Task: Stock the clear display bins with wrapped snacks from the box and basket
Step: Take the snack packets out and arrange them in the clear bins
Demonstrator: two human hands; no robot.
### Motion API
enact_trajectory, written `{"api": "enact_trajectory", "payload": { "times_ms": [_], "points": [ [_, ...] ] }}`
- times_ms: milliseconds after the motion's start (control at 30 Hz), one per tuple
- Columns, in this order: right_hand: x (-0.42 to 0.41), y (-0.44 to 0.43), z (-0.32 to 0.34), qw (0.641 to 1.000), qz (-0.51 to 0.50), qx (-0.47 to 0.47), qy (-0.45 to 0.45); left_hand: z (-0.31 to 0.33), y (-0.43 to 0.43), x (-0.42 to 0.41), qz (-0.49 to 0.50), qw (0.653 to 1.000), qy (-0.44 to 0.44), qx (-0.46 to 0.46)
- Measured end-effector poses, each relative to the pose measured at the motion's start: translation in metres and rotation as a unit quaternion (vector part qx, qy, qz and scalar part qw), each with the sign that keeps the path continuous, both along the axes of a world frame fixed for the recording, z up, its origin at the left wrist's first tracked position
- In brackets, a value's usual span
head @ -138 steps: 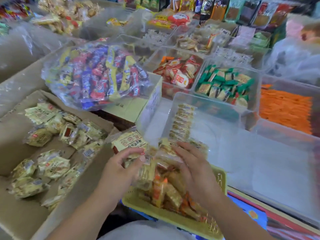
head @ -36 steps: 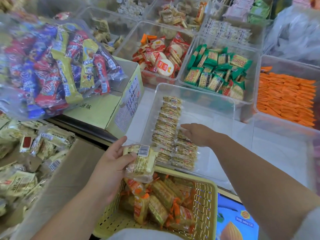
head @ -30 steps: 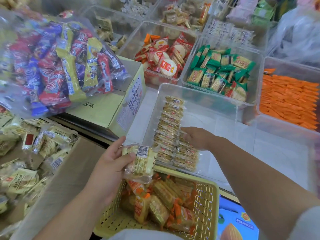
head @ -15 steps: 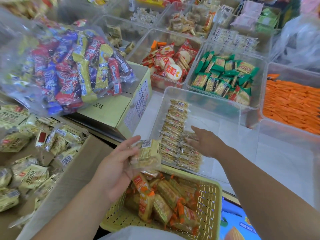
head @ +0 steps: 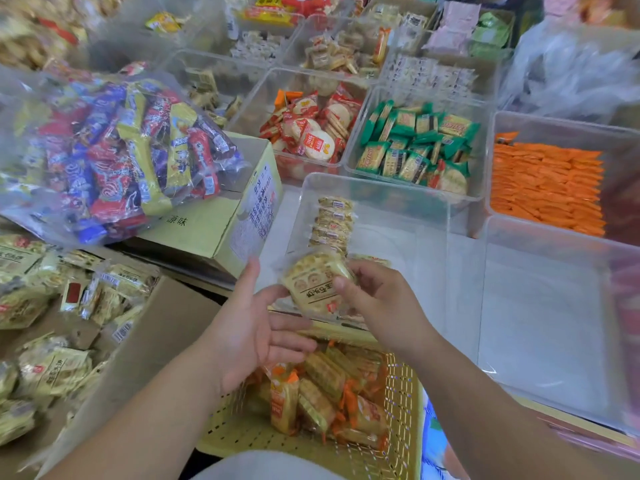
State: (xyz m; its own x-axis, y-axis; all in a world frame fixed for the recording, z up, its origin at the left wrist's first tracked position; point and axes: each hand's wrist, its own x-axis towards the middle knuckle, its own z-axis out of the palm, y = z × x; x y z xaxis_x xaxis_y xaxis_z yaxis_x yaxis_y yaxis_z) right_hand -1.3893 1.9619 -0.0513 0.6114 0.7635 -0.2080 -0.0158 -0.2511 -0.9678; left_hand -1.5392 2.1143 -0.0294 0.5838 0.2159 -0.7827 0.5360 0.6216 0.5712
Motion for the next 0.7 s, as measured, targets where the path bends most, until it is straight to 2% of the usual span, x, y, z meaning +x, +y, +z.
{"api": "enact_trajectory", "payload": {
  "times_ms": [100, 167, 300, 467, 567, 700],
  "points": [
    [0.000, -0.007, -0.005, 0.995, -0.026, -0.009, 0.094, -0.004, -0.007, 0.001, -0.022, 0.990, 0.008, 0.142],
    [-0.001, -0.012, -0.007, 0.994, -0.016, -0.022, 0.104, -0.007, -0.009, 0.002, 0.021, 0.984, -0.034, 0.172],
    [-0.002, -0.016, -0.011, 0.990, -0.023, -0.019, 0.139, -0.010, -0.010, 0.005, 0.086, 0.983, -0.066, 0.150],
    [-0.006, -0.016, -0.013, 0.982, -0.046, -0.009, 0.182, -0.015, -0.013, 0.012, 0.142, 0.976, -0.056, 0.155],
    [-0.009, -0.013, -0.017, 0.968, -0.085, 0.005, 0.238, -0.020, -0.014, 0.019, 0.169, 0.972, -0.056, 0.154],
    [-0.007, -0.016, -0.027, 0.974, -0.055, 0.046, 0.214, -0.022, -0.010, 0.030, 0.212, 0.966, -0.046, 0.139]
  ]
}}
